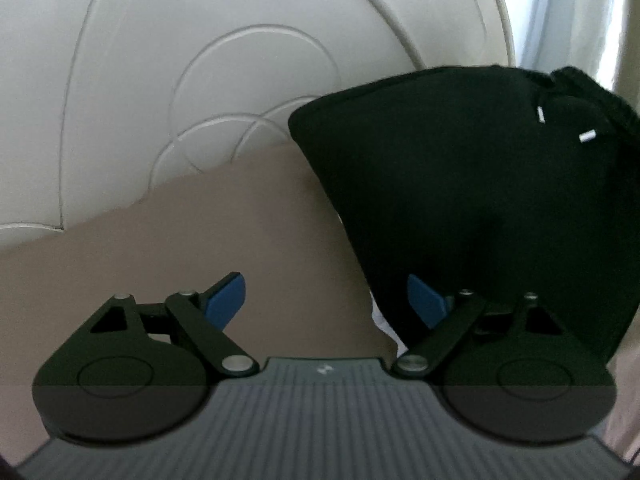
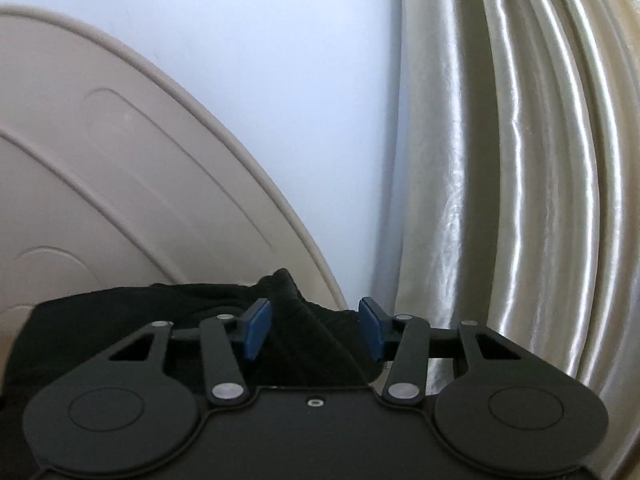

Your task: Fold clothes

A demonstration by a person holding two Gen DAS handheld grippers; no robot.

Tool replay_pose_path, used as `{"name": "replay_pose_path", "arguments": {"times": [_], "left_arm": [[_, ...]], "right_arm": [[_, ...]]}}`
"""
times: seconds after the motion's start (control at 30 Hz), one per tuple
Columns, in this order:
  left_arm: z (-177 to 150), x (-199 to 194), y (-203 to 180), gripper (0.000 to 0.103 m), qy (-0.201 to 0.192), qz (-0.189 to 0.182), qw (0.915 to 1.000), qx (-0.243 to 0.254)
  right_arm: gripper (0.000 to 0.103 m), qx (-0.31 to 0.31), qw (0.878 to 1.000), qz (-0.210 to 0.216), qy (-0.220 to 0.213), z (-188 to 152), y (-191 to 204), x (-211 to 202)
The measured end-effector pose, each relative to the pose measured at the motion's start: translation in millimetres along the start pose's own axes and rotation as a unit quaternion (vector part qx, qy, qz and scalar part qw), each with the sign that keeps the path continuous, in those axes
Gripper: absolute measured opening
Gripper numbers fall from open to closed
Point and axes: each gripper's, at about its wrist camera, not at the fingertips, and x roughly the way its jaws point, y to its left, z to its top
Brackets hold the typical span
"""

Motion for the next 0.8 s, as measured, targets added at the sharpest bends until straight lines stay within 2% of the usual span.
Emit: {"name": "replay_pose_path", "arguments": {"times": [0.07, 0.13, 0.23, 0.3, 0.4, 0.43, 0.5, 0.6, 0.7, 0.8], "left_arm": [[0.3, -2.5, 2.8, 0.088, 0.003, 0.002, 1.0000, 0.000], [-6.7, -4.0, 8.0, 0.089, 0.004, 0.005, 1.0000, -0.001], [-22.4, -1.8, 16.8, 0.091, 0.012, 0.012, 0.9998, -0.004], [-35.6, 4.8, 28.9, 0.089, 0.054, 0.028, 0.9979, -0.022], [-50.6, -12.7, 42.5, 0.089, 0.044, 0.022, 0.9977, -0.047], [-53.6, -21.1, 45.1, 0.089, 0.037, 0.023, 0.9977, -0.051], [-56.1, -41.1, 47.5, 0.091, 0.025, 0.021, 0.9975, -0.063], [-58.8, -69.0, 42.5, 0.099, 0.015, 0.003, 0.9976, -0.067], [-66.8, -90.6, 31.8, 0.099, 0.019, 0.011, 0.9982, -0.056], [-74.7, -112.2, 21.1, 0.099, 0.023, 0.019, 0.9986, -0.044]], "right_arm": [[0.053, -0.001, 1.000, 0.006, 0.023, -2.9, 3.2, 8.0], [0.053, -0.008, 0.998, -0.009, 0.060, -8.4, 1.6, 17.8], [0.061, 0.027, 0.994, -0.027, 0.099, -20.0, -15.0, 33.3], [0.065, 0.090, 0.987, -0.018, 0.131, -18.0, -31.7, 40.8], [0.065, 0.188, 0.971, -0.021, 0.144, 0.0, -50.2, 27.1], [0.066, 0.209, 0.968, -0.038, 0.136, 8.5, -50.2, 9.6], [0.071, 0.211, 0.969, -0.049, 0.118, 23.3, -48.3, -9.3], [0.082, 0.188, 0.976, -0.025, 0.107, 31.2, -36.0, -56.2], [0.082, 0.179, 0.976, 0.013, 0.125, 33.6, -31.3, -76.6], [0.082, 0.161, 0.977, 0.020, 0.141, 34.2, -24.9, -97.4]]}}
